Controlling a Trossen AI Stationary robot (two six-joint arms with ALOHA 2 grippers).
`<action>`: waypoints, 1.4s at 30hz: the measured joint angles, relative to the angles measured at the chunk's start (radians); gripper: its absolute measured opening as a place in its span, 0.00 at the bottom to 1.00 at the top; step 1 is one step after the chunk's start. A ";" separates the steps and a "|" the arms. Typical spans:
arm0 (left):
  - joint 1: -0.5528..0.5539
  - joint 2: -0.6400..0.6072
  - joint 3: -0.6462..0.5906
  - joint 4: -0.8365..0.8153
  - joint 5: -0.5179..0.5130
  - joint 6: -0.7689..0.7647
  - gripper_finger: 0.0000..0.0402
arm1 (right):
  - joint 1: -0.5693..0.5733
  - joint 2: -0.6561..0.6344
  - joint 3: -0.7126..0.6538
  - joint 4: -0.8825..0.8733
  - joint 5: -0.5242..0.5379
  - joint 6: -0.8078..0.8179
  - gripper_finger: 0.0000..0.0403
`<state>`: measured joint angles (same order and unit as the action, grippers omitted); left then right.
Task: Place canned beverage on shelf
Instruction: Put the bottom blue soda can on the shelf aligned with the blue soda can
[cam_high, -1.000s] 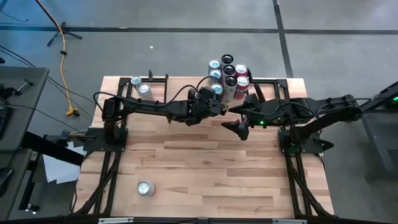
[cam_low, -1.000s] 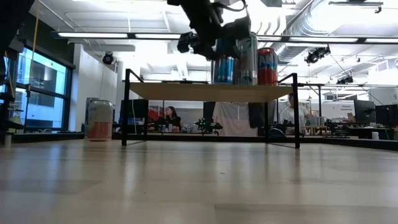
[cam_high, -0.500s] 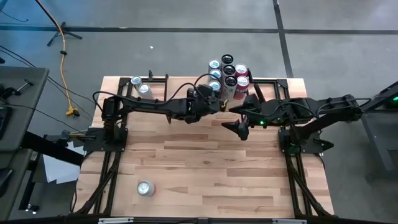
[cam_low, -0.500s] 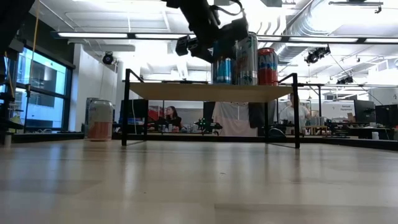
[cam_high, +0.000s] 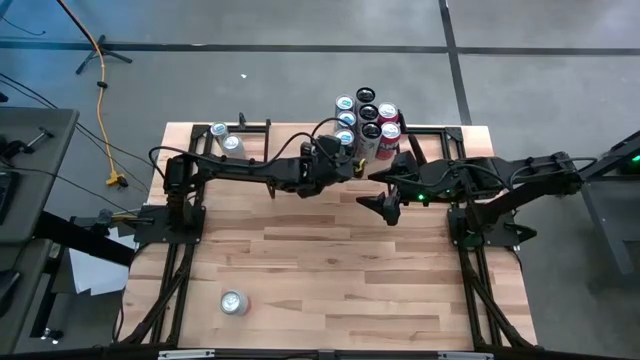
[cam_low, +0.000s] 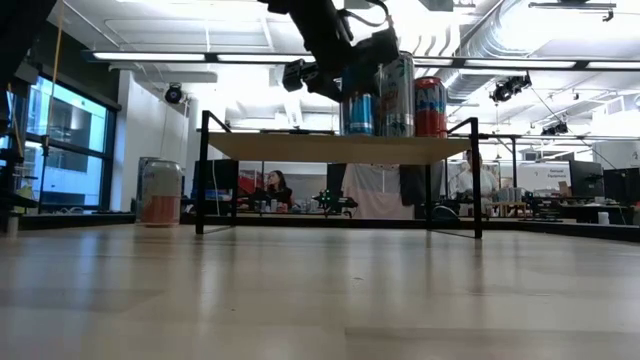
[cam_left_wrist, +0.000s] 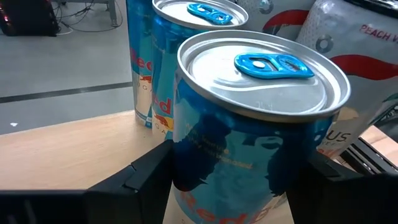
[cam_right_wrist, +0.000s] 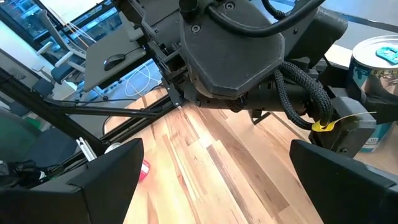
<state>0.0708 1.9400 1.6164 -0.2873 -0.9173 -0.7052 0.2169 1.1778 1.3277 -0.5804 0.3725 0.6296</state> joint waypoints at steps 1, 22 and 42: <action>0.001 0.000 0.000 0.000 0.006 0.000 0.54 | 0.000 0.000 0.000 0.000 0.000 0.000 0.97; 0.033 -0.001 0.000 0.003 0.094 0.063 0.54 | 0.000 0.000 0.000 0.000 -0.002 -0.001 0.97; 0.033 -0.002 0.000 -0.004 0.107 0.108 0.79 | 0.000 0.000 -0.001 0.000 -0.001 -0.001 0.97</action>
<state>0.1043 1.9385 1.6165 -0.2911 -0.8104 -0.5971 0.2169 1.1782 1.3270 -0.5808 0.3714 0.6284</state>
